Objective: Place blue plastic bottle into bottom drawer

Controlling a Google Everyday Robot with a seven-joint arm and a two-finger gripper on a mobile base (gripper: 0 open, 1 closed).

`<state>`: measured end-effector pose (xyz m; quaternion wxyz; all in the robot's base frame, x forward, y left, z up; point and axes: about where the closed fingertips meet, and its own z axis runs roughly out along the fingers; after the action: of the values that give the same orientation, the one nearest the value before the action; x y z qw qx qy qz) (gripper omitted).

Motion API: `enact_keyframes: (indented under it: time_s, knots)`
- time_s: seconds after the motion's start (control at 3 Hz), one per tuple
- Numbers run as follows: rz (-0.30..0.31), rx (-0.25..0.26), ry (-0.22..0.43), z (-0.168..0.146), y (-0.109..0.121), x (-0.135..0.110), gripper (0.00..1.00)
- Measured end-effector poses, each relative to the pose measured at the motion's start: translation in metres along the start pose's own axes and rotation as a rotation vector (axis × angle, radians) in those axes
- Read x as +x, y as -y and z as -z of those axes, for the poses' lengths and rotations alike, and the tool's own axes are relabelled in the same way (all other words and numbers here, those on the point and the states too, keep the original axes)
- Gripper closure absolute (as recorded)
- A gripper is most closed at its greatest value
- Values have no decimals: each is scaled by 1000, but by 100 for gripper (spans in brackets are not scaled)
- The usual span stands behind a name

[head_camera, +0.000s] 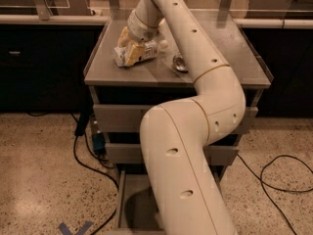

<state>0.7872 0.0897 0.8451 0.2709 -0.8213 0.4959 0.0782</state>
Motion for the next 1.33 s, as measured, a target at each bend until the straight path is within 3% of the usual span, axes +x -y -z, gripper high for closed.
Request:
enact_keyframes:
  time_s: [0.33,1.0,1.33]
  knots:
    - [0,0,0,0,0,0,100]
    - [20,10,25,-5,4,-5,100]
    - [83,35,75,28,1,-22,100]
